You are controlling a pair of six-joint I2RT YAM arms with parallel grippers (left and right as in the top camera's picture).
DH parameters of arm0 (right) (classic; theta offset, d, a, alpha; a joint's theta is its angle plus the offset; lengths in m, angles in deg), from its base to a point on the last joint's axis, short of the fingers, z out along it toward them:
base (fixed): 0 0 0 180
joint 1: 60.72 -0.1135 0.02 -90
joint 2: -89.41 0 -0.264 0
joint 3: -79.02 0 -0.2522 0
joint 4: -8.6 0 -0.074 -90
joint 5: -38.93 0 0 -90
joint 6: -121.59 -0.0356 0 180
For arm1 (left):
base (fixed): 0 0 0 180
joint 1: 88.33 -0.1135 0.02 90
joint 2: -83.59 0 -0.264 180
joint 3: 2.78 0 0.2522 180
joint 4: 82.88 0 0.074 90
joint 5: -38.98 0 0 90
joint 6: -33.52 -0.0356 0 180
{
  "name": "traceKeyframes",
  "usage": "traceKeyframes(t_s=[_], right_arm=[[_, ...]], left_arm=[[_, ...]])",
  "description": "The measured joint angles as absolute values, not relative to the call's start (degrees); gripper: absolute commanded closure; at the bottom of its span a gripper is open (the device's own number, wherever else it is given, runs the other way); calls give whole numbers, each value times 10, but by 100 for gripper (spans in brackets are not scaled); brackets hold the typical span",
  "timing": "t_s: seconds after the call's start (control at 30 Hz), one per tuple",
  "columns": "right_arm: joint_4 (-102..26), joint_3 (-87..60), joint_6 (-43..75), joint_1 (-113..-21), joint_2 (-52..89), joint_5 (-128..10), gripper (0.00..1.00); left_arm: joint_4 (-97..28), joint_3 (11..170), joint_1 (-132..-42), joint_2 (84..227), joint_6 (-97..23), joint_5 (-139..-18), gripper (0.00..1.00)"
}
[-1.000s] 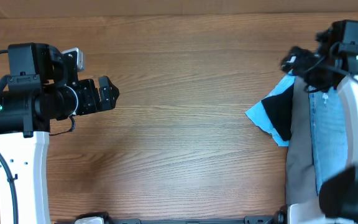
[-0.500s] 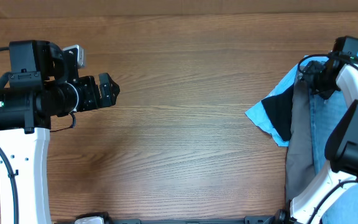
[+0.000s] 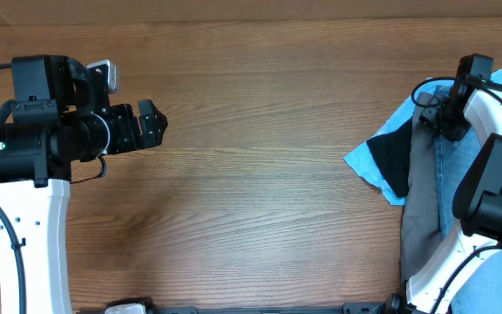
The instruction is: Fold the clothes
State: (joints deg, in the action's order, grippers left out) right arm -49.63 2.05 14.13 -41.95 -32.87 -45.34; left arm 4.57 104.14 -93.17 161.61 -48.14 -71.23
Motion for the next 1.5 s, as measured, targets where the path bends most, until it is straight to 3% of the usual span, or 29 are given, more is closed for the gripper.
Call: traceKeyframes(t_s=[0.07, 0.33, 0.47, 0.8, 1.1, 1.33, 1.5], right_arm=[[-494, 21, 138, -420, -329, -451, 33], [-504, 23, 284, -408, -329, -555, 33], [-502, 23, 307, -406, -328, -574, 27], [-517, 40, 238, -409, -302, -513, 38], [-541, 39, 189, -409, -302, -435, 38], [-542, 30, 203, -409, -312, -455, 30], [-545, 27, 220, -409, -313, -464, 41]], left_arm=[[46, 1041, -932, 1616, -481, -712, 0], [46, 1041, -932, 1616, -481, -712, 0], [44, 1041, -932, 1616, -481, -712, 0], [41, 1041, -932, 1616, -481, -712, 0], [39, 1041, -932, 1616, -481, -712, 0], [39, 1041, -932, 1616, -481, -712, 0], [40, 1041, -932, 1616, -481, -712, 0]])
